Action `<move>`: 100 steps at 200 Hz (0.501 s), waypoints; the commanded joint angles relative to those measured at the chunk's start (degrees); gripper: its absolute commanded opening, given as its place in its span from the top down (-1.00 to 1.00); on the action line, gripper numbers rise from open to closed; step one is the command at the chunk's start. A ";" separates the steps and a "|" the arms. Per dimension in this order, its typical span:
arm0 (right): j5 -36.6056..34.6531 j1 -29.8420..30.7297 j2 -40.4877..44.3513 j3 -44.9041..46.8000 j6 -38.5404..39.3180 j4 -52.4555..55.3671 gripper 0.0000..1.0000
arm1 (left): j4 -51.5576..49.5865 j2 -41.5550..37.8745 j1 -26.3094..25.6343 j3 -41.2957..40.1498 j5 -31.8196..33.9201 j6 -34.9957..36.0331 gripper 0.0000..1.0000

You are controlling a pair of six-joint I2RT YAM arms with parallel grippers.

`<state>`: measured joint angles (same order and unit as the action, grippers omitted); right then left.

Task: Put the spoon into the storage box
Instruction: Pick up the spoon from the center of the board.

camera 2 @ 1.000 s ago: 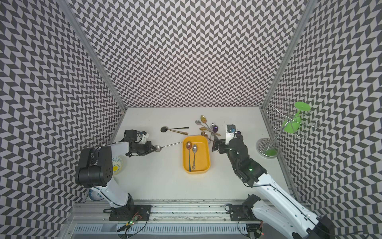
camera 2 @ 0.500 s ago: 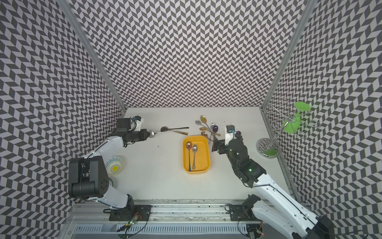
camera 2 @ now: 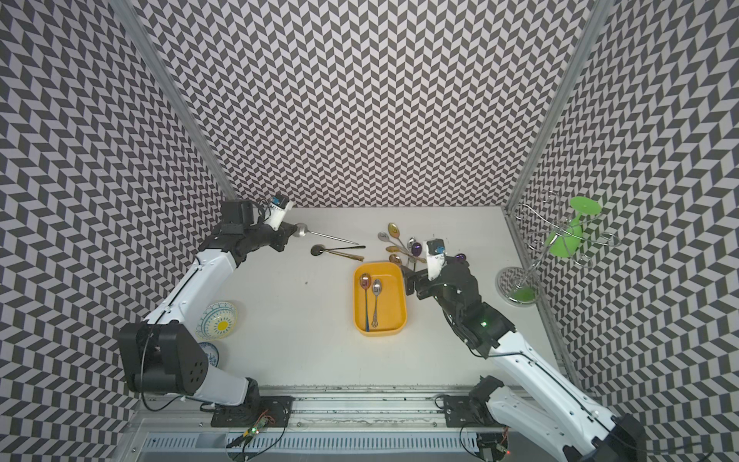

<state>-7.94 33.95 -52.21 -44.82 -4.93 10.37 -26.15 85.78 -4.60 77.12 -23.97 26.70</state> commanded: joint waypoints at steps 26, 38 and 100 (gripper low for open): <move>13.69 0.06 -5.25 -8.04 1.00 4.10 -0.93 | -5.05 -2.93 -10.92 3.04 6.98 21.35 1.00; 16.20 0.13 -6.40 -9.32 0.48 4.63 -0.92 | -5.58 -3.16 -12.93 3.49 7.21 23.03 1.00; 26.67 1.11 -11.51 -11.52 -1.74 2.48 -0.84 | -12.17 -2.42 -20.19 9.19 3.47 26.02 1.00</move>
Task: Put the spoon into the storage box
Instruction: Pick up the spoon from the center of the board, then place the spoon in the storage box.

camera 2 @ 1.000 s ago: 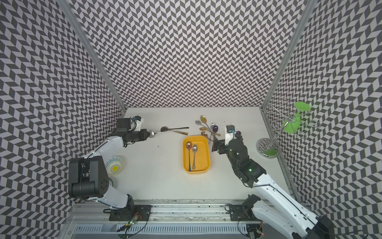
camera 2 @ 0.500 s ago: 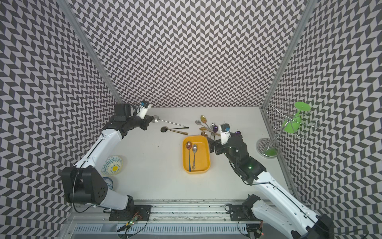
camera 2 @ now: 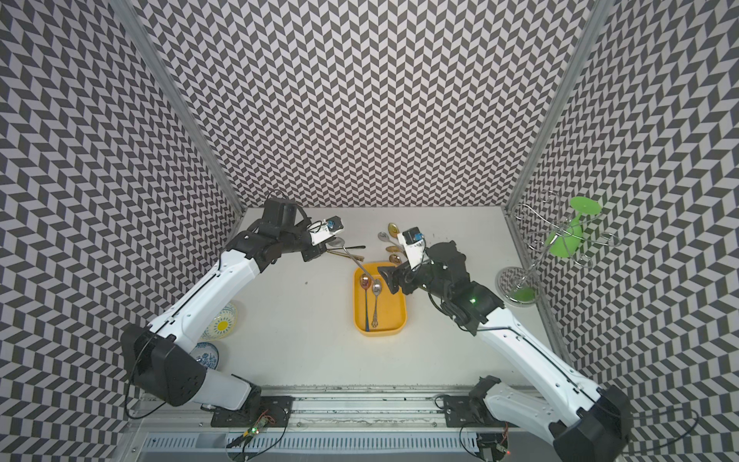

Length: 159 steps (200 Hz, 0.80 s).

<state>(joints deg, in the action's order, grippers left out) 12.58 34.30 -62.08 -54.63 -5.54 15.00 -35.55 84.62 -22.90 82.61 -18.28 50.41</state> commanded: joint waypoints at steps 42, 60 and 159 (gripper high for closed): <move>7.83 2.41 -5.08 -2.57 -1.65 -3.37 -0.79 | -5.46 -0.69 -5.34 6.19 -3.90 2.51 1.00; 8.06 2.69 -6.08 -2.51 -1.81 -4.14 -0.77 | -6.44 -0.34 -6.39 7.25 -4.86 2.60 1.00; 9.82 2.89 -10.17 -3.00 -2.59 -5.92 -0.10 | -10.41 0.10 -8.17 11.35 -10.37 2.76 1.00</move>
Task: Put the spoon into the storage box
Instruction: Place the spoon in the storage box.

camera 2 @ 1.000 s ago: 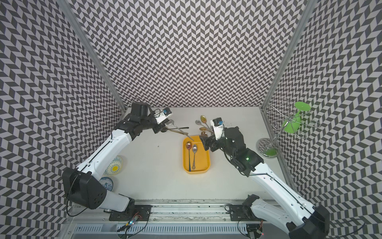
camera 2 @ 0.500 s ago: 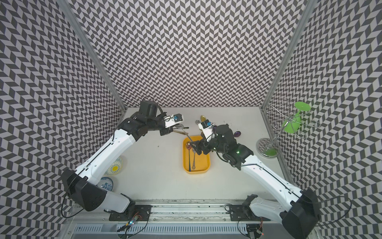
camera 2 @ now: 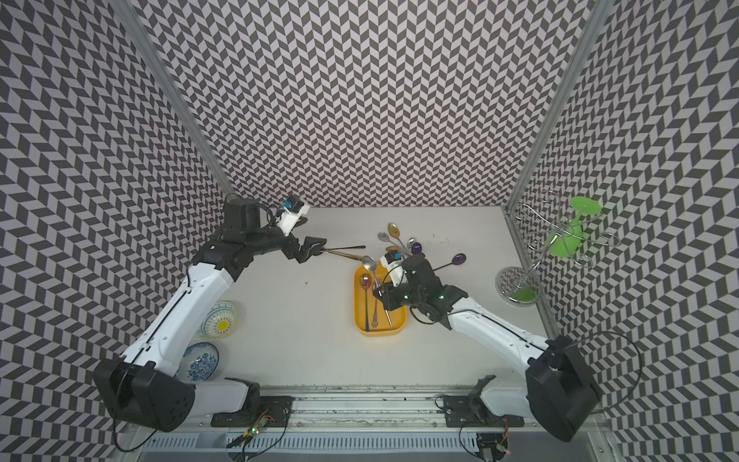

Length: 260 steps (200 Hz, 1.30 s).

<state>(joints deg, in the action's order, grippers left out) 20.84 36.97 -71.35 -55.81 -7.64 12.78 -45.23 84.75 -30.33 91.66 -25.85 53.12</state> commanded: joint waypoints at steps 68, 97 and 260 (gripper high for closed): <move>0.68 0.22 -0.49 0.40 -2.29 -3.83 1.00 | 1.90 -0.70 -0.70 2.15 -1.97 -5.58 0.37; 1.93 0.23 -0.74 3.65 -5.84 -5.66 1.00 | 4.71 -2.44 1.17 0.31 -2.70 -11.99 -0.36; -3.33 0.14 -10.45 8.04 -20.91 -2.66 1.00 | 28.91 -9.41 28.93 -28.38 -8.04 -47.91 -0.99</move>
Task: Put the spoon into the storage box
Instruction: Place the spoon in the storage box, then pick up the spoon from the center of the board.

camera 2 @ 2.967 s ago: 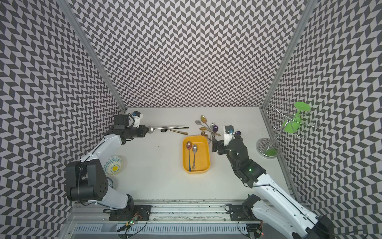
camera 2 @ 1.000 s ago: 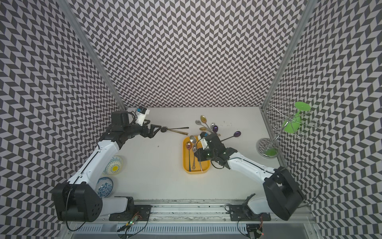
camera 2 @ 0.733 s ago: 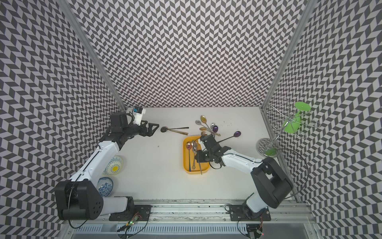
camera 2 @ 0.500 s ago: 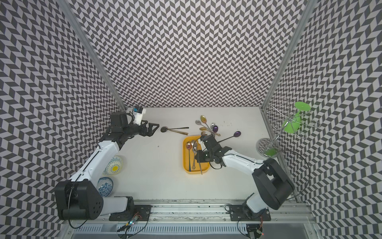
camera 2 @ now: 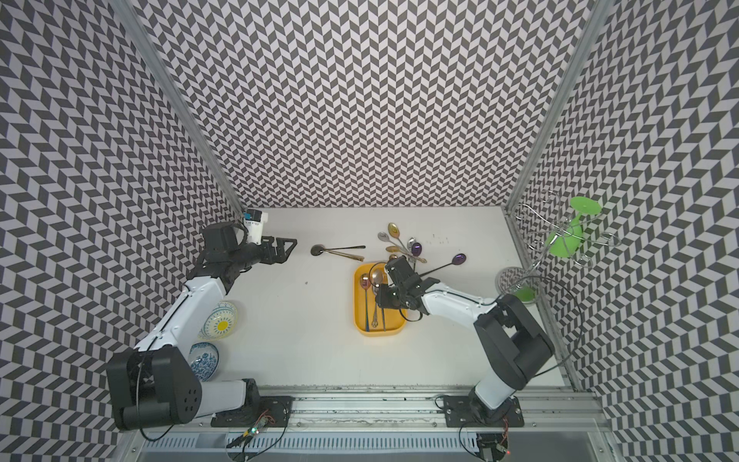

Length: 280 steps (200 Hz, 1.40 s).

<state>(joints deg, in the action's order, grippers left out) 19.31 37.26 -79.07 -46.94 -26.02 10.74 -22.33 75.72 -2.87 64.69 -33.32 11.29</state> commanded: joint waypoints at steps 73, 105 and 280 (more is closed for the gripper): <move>-3.36 -0.07 -11.94 -4.62 -8.77 0.18 1.00 | 10.16 0.14 3.97 -5.32 1.57 -10.51 -0.99; -6.13 -0.08 -14.14 -5.91 -10.03 0.04 1.00 | 11.45 -0.72 6.73 -6.56 1.35 -11.99 -0.99; -24.31 -3.05 -5.43 -14.45 -6.68 10.08 -0.03 | 14.59 -4.48 13.03 -10.45 -1.84 -13.22 -0.99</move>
<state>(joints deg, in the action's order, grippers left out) -0.97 35.31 -86.80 -59.96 -33.80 19.27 -9.39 72.73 9.78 54.81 -34.06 -1.23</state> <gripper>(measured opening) 0.504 0.995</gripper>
